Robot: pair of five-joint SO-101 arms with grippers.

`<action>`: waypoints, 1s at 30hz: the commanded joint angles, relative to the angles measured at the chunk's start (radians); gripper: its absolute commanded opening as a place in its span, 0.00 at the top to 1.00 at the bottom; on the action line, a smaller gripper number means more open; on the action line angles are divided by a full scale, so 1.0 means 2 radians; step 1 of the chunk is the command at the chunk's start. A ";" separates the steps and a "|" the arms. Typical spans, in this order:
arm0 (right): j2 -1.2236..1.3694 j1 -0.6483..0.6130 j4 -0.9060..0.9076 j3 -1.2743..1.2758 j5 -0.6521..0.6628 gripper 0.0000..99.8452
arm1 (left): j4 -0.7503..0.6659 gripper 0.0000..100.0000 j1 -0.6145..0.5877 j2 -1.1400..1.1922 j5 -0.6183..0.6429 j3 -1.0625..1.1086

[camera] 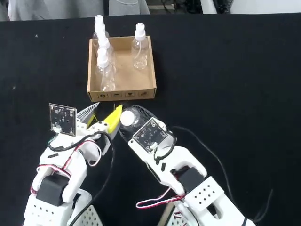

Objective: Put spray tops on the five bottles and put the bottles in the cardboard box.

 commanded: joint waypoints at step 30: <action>-0.014 0.122 0.032 -0.099 -0.071 0.99 | -0.015 0.80 -0.225 -0.005 -0.010 0.097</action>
